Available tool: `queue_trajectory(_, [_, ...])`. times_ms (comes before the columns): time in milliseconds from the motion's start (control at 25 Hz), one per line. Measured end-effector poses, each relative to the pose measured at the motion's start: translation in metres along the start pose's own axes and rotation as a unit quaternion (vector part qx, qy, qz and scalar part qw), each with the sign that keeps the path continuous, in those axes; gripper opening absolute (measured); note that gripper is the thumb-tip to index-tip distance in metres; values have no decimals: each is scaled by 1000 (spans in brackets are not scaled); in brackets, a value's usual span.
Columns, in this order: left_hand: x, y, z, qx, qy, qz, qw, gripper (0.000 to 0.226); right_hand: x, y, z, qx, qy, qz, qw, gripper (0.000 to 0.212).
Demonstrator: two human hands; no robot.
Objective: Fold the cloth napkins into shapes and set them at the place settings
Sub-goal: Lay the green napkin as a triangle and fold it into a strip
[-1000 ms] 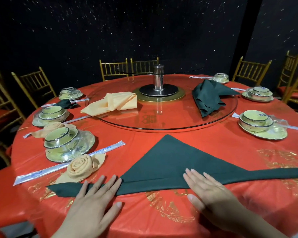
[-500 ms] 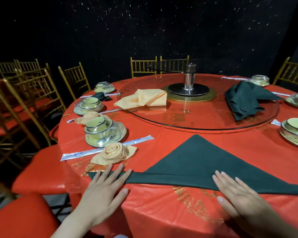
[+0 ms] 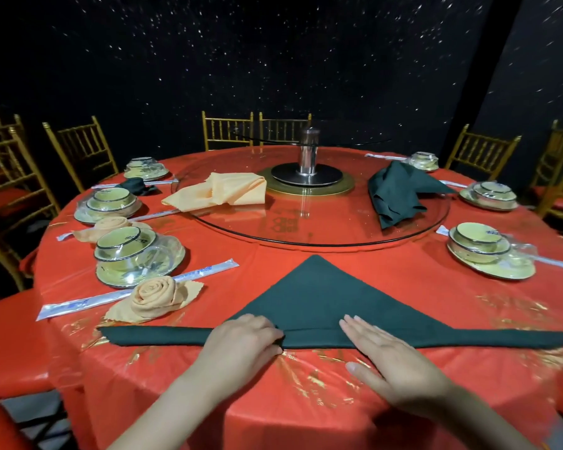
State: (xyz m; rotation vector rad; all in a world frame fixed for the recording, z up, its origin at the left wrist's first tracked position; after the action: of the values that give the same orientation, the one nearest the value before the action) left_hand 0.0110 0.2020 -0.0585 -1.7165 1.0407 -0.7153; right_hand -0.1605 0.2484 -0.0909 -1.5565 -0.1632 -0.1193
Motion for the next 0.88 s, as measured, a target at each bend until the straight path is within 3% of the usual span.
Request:
queue_trajectory(160, [10, 1, 4, 15, -22, 5, 1000, 30, -42, -26, -1, -73, 41, -20, 996, 74])
queue_trajectory(440, [25, -2, 0, 9, -110, 95, 989, 20, -49, -32, -20, -77, 18, -105, 991, 53])
queue_trajectory(600, [44, 1, 0, 0, -188, 101, 977, 23, -60, -36, -32, -110, 65, -139, 982, 3])
queue_trajectory(640, [47, 1, 2, -1, -200, 90, 976, 25, -61, -37, -33, -121, 75, -141, 980, 8])
queue_trajectory(720, [44, -1, -2, -13, -184, 54, 981, 27, -64, -33, -36, -128, 85, -125, 980, 12])
queue_trajectory(880, [-13, 13, -40, -29, -56, 94, 994, 47, -64, -32, -39, -127, 98, -99, 982, 7])
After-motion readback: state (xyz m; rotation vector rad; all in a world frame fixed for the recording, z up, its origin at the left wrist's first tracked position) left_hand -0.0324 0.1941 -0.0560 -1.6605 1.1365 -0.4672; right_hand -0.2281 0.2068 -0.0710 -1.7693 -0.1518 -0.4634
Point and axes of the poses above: each hand's wrist, its own z-axis away from the middle knuckle, its own y-axis out of the palm, x = y × z, the point moved 10 cm from there along -z, towards the middle knuckle, and after that the axes turned 14 degrees about y, right-handed, at the moved point
